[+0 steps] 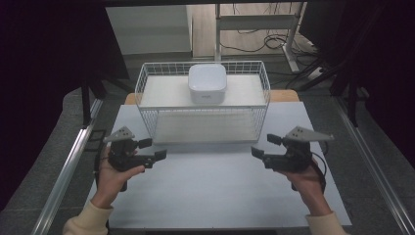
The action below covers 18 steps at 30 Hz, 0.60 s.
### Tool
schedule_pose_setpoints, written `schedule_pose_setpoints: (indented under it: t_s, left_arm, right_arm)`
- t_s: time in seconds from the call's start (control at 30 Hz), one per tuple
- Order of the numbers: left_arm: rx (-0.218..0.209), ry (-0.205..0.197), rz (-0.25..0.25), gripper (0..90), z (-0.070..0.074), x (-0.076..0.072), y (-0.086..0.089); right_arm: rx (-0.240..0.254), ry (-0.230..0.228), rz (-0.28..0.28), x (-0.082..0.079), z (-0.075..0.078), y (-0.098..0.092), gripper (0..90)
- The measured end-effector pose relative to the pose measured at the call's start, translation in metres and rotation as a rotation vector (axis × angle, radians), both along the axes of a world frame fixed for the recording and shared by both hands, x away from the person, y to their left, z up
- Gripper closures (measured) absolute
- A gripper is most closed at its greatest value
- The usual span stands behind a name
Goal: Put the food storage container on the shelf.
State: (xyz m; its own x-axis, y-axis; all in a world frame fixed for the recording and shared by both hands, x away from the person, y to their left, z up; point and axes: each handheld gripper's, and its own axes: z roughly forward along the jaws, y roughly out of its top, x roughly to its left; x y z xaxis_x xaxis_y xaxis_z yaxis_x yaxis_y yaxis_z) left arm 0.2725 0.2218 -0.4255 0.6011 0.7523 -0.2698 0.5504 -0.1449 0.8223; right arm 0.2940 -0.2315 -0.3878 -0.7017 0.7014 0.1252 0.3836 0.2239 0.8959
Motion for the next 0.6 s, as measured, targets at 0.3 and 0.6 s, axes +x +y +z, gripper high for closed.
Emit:
schedule_pose_setpoints:
  t_s: [0.3,0.6]
  left_arm:
    - [0.039,0.046,0.000,18.9,-0.036,-0.015,-0.006]
    - [0.031,0.030,-0.001,18.7,-0.035,-0.018,-0.011]
  right_arm:
    - [-0.030,0.079,-0.055,-0.020,-0.063,-0.018,22.4]
    - [-0.030,0.041,-0.059,-0.024,-0.063,-0.017,17.7]
